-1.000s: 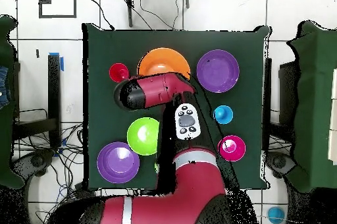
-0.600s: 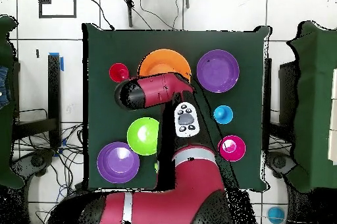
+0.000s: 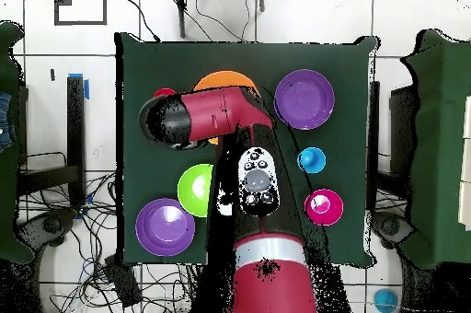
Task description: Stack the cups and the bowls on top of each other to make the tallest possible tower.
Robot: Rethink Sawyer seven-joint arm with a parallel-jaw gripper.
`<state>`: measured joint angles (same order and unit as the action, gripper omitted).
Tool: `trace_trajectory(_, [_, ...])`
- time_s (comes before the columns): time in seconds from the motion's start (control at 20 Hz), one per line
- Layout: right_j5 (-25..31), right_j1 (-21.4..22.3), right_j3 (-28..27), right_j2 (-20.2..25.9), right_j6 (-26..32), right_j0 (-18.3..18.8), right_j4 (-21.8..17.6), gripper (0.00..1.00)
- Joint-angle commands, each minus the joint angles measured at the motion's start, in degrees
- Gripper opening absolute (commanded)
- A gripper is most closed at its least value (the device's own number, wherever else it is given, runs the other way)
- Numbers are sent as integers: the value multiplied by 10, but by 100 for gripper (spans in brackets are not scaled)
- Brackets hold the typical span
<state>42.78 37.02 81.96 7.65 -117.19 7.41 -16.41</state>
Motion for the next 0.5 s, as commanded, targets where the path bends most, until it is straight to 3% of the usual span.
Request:
trace_trajectory(0.05, [107, 60, -7, 49, 42, -9, 24, 100])
trace_trajectory(0.3, [104, 44, -9, 50, 20, -7, 35, 100])
trace_trajectory(0.5, [32, 37, 38, 51, 16, -3, 31, 100])
